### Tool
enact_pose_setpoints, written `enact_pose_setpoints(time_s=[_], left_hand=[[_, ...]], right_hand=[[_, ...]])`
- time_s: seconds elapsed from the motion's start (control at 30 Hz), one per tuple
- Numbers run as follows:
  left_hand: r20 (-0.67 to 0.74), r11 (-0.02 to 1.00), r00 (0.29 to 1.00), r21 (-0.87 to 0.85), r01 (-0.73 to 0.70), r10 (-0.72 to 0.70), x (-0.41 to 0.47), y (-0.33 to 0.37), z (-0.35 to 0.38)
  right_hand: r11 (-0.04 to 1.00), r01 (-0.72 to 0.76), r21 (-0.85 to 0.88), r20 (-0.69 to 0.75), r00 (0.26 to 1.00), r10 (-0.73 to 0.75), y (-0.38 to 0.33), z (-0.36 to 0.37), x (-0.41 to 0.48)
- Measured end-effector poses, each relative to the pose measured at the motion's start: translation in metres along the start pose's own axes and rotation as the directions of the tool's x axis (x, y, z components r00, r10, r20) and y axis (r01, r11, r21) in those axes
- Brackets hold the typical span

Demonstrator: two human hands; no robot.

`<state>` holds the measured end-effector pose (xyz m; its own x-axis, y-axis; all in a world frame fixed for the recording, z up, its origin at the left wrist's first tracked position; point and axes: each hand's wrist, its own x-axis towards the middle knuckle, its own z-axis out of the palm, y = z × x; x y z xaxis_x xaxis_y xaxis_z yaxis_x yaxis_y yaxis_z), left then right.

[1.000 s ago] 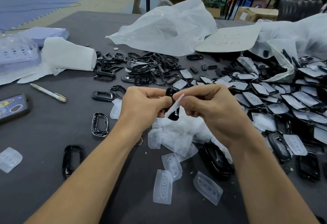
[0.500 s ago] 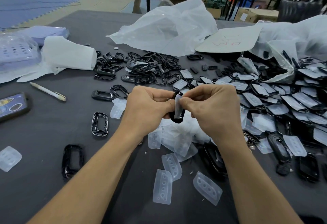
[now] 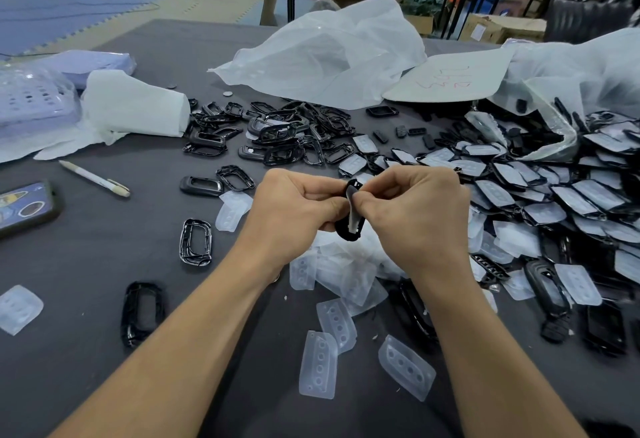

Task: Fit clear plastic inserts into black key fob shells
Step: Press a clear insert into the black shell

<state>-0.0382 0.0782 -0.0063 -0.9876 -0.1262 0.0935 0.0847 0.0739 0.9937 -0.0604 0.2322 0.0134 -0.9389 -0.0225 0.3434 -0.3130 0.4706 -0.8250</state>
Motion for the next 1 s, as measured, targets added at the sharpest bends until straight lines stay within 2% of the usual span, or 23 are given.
enact_pose_setpoints(time_s=[0.13, 0.23, 0.33, 0.47, 0.53, 0.67, 0.77, 0.9, 1.0], left_hand=[[0.013, 1.000, 1.000, -0.004, -0.002, 0.002, 0.000, 0.000, -0.002], [0.042, 1.000, 0.999, 0.002, 0.011, -0.011, -0.001, 0.000, -0.002], [0.091, 1.000, 0.996, -0.023, -0.001, 0.003, -0.003, 0.002, -0.005], [0.127, 0.999, 0.992, -0.039, 0.021, -0.016, -0.005, 0.006, -0.006], [0.106, 0.999, 0.994, -0.032, 0.032, -0.028, -0.004, 0.006, -0.006], [0.014, 0.985, 0.997, -0.153, 0.081, -0.080, -0.003, 0.007, -0.003], [-0.070, 0.962, 0.990, -0.252, 0.103, -0.124, -0.004, 0.007, 0.002], [-0.189, 0.950, 0.975, -0.307, 0.052, -0.114, -0.002, 0.006, 0.005], [-0.204, 0.946, 0.974, -0.324, 0.030, -0.100, -0.001, 0.006, 0.006]], right_hand=[[0.993, -0.110, 0.046, -0.044, 0.993, 0.112, 0.002, 0.004, 0.000], [0.964, -0.227, 0.138, 0.058, 0.974, 0.221, 0.005, 0.001, 0.006], [0.945, -0.269, 0.186, 0.199, 0.952, 0.232, 0.004, -0.003, 0.008], [0.956, -0.257, 0.139, 0.194, 0.954, 0.228, 0.005, -0.004, 0.008], [0.951, -0.257, 0.173, 0.197, 0.955, 0.222, 0.004, -0.004, 0.008], [0.899, -0.268, 0.347, 0.187, 0.959, 0.213, 0.005, -0.001, 0.008], [0.895, -0.259, 0.364, 0.191, 0.961, 0.200, 0.005, 0.002, 0.006], [0.922, -0.198, 0.334, 0.254, 0.960, 0.115, 0.002, 0.002, 0.002], [0.937, -0.171, 0.305, 0.210, 0.972, 0.109, 0.003, 0.003, 0.003]])
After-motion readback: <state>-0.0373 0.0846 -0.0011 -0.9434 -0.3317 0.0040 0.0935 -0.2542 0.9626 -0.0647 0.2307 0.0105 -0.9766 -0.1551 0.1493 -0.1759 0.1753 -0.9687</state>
